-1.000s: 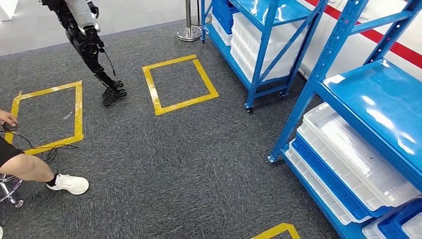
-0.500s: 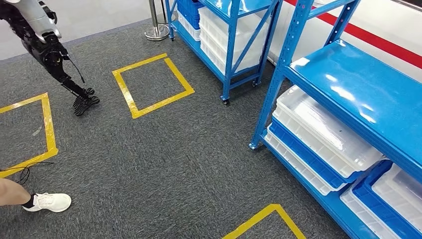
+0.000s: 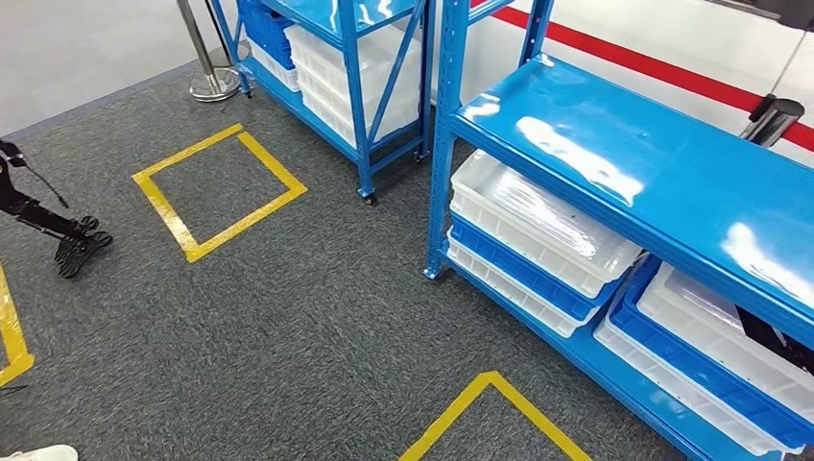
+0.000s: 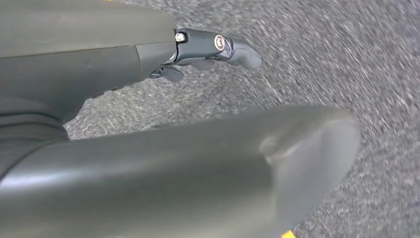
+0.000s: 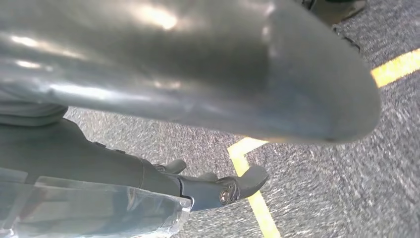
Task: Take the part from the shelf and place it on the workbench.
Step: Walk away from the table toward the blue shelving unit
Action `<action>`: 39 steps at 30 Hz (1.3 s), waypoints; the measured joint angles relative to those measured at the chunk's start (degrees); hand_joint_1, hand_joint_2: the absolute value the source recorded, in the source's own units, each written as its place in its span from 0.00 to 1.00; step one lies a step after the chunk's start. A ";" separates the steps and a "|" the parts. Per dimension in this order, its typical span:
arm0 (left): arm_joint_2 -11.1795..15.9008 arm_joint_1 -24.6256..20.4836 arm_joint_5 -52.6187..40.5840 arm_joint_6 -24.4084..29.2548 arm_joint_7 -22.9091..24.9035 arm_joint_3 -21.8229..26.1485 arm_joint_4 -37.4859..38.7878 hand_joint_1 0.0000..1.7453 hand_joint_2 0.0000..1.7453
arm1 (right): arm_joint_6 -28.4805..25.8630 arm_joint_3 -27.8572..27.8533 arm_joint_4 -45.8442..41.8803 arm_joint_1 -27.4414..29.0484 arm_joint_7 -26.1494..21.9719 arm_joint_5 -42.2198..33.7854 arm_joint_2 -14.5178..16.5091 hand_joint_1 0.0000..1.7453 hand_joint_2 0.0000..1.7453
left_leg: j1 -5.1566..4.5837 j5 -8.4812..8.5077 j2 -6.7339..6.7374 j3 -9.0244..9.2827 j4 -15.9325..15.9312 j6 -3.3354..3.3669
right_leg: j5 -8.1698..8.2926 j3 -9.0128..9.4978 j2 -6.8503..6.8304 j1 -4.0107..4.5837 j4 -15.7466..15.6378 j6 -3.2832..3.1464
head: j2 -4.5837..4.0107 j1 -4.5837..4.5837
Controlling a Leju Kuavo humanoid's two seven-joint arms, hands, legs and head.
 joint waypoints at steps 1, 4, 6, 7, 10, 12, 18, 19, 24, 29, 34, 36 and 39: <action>-0.01 -0.02 0.01 0.07 -0.02 0.15 0.00 0.00 0.00 | 0.03 -0.01 -0.01 -0.06 0.00 0.14 0.04 0.00 0.00 | -0.12 0.55 -0.81 0.91 -1.98 0.35 | 0.12 -0.18 0.60 0.00 0.03 0.21 | 0.00 -0.03; -0.11 -0.28 0.06 0.25 -0.15 0.39 -0.02 0.00 0.00 | 0.12 -0.10 0.01 0.05 0.00 0.37 0.04 0.00 0.00 | -0.36 1.14 0.33 1.32 -3.54 1.07 | 0.70 -1.03 1.89 -0.07 -0.09 1.20 | 0.00 -0.14; -0.27 -0.40 0.04 0.44 -0.22 0.49 -0.03 0.00 0.00 | 0.14 -0.29 0.01 0.12 0.03 0.48 -0.05 0.00 0.00 | -0.21 2.17 1.80 1.73 -5.19 1.65 | -0.30 -2.63 -0.39 0.25 1.84 1.33 | 0.01 0.10; -0.35 -0.37 -0.02 0.58 -0.24 0.57 -0.03 0.00 0.00 | 0.14 -0.39 0.01 0.02 0.07 0.54 -0.10 0.00 0.00 | -0.16 2.59 2.66 1.83 -5.83 1.84 | -1.69 -4.15 -2.18 0.29 4.60 1.13 | 0.01 0.33; -0.36 -0.21 -0.23 0.89 -0.25 0.74 -0.01 0.00 0.00 | 0.14 -0.62 0.01 -0.17 0.15 0.65 -0.18 0.00 0.00 | -0.50 2.83 5.30 1.45 -6.02 1.99 | -6.09 -9.43 -4.95 -0.44 15.30 1.36 | 0.00 0.73; -0.42 -0.20 -0.33 0.95 -0.23 0.75 0.00 0.00 0.00 | 0.14 -0.81 0.01 0.00 0.21 0.68 -0.32 0.00 0.00 | -0.41 2.84 6.91 1.33 -5.96 1.71 | -5.52 -8.66 -5.56 -1.12 14.77 2.70 | 0.00 0.74; -0.52 -0.38 -0.56 1.15 -0.15 0.79 -0.03 0.00 0.00 | 0.14 -0.97 -0.01 -0.30 0.33 0.73 -0.38 0.00 0.00 | -0.45 1.67 10.62 1.44 -4.66 -0.90 | -1.08 -0.21 -9.35 -1.34 -0.22 3.00 | 0.01 0.70; -0.57 -0.48 -0.62 1.16 -0.15 0.79 -0.03 0.00 0.00 | 0.14 -1.03 -0.01 -0.23 0.34 0.73 -0.42 0.00 0.00 | -0.25 1.54 10.93 1.64 -4.63 -1.28 | -1.01 -0.24 -8.58 -1.46 -0.19 2.44 | 0.01 0.62; -0.62 -0.52 -0.73 1.20 -0.22 0.92 -0.02 0.00 0.00 | 0.14 -1.38 -0.01 -0.19 0.38 0.75 -0.20 0.00 0.00 | 0.47 -6.63 3.97 -3.14 7.83 -2.21 | -0.30 -0.27 -5.19 -1.48 -0.18 0.62 | 0.00 0.16; -0.57 -0.43 -0.78 1.30 -0.22 1.36 -0.02 0.00 0.00 | 0.14 -1.46 -0.01 -0.02 0.35 0.78 -0.05 0.00 0.00 | 0.34 -2.63 1.85 -2.25 5.27 -0.49 | -0.08 -0.16 -0.98 -0.45 -0.11 0.31 | 0.00 0.13; -0.33 -0.56 -0.70 1.70 -0.43 1.61 -0.02 0.00 0.00 | 0.14 -1.46 0.01 -0.06 0.35 1.31 0.19 0.00 0.00 | -0.26 0.57 -0.24 1.54 -3.16 1.23 | 0.60 -1.00 2.06 -0.30 -0.22 1.42 | 0.01 0.10; -0.39 -0.72 -0.67 1.86 -0.66 1.65 -0.04 0.00 0.00 | 0.14 -1.49 0.01 0.07 0.36 1.49 0.10 0.00 0.00 | -0.19 1.42 1.19 1.81 -4.41 1.51 | 0.07 -2.12 0.25 -0.11 1.03 1.66 | 0.00 0.15; -0.51 -0.60 -0.56 1.90 -0.85 1.71 -0.03 0.00 0.00 | 0.14 -1.50 -0.01 -0.18 0.36 1.63 -0.10 0.00 0.00 | -0.22 2.21 3.71 1.69 -5.44 1.87 | -4.64 -7.26 -4.47 -0.28 10.94 1.21 | 0.01 0.58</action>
